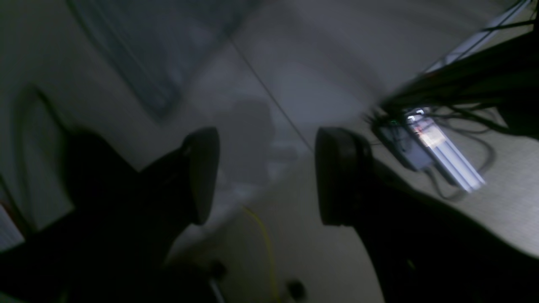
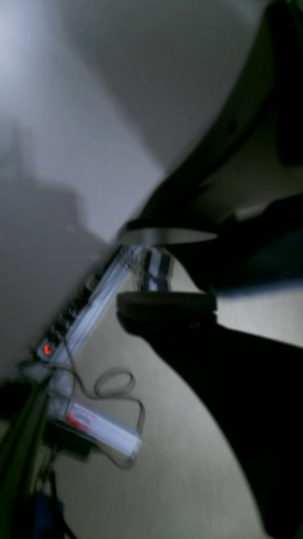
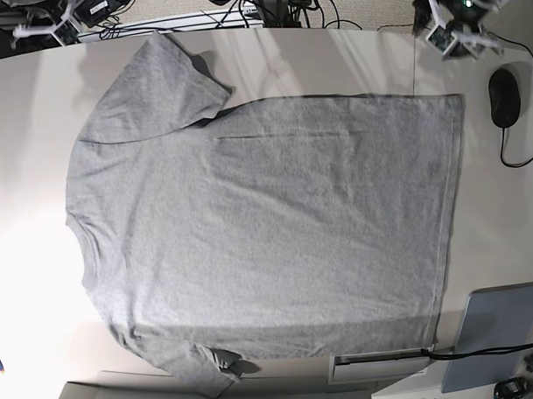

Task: Fold the T-shirt properly
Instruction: 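Move both grippers to the shirt's shoulder corners and grasp them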

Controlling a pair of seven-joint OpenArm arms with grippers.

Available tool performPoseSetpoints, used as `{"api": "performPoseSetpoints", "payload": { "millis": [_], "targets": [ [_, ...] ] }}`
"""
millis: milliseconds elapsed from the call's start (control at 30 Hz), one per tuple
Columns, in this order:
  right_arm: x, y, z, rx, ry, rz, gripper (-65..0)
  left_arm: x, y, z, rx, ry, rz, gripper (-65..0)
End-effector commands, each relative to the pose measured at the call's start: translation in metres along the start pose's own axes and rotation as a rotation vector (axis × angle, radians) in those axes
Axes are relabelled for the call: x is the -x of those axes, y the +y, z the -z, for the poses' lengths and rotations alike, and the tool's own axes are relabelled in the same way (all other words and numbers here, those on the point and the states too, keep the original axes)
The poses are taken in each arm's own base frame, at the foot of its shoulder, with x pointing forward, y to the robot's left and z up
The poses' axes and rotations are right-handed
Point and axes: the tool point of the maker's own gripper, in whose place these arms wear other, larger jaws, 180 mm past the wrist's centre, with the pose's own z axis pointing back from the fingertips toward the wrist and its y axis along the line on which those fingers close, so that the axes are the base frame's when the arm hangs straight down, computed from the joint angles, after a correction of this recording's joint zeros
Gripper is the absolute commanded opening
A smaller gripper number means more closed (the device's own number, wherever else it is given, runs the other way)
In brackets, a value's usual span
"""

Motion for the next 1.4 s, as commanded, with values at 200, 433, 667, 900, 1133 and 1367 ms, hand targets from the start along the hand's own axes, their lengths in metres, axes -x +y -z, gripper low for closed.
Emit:
{"api": "performPoseSetpoints", "payload": {
  "millis": [200,433,667,900,1133,1367],
  "targets": [
    [-0.042,-0.035,-0.004,0.147,-0.073,-0.134,-46.0,-0.034,0.047,0.008,-0.089,-0.089,0.099,-30.2],
    [-0.051,-0.044,-0.002,0.175,-0.096,-0.134,-45.8,-0.026,0.065,0.027,-0.033,-0.087,0.153,-28.5],
    [-0.052,-0.043,-0.002,0.173,-0.102,-0.134,-36.2,-0.007,0.067,0.050,0.022,-0.036,0.228,-28.5],
    [-0.053,-0.043,-0.002,0.173,-0.103,-0.135,-35.8,-0.003,0.073,0.075,0.001,0.013,0.337,-28.5],
    [-0.053,-0.044,-0.002,0.176,-0.105,-0.137,-35.8,0.017,0.091,0.094,-0.002,0.086,0.337,-28.5],
    [-0.063,-0.050,-0.003,0.209,-0.144,-0.184,-35.8,0.032,0.085,0.099,0.060,0.067,0.397,-28.6]
  ]
}}
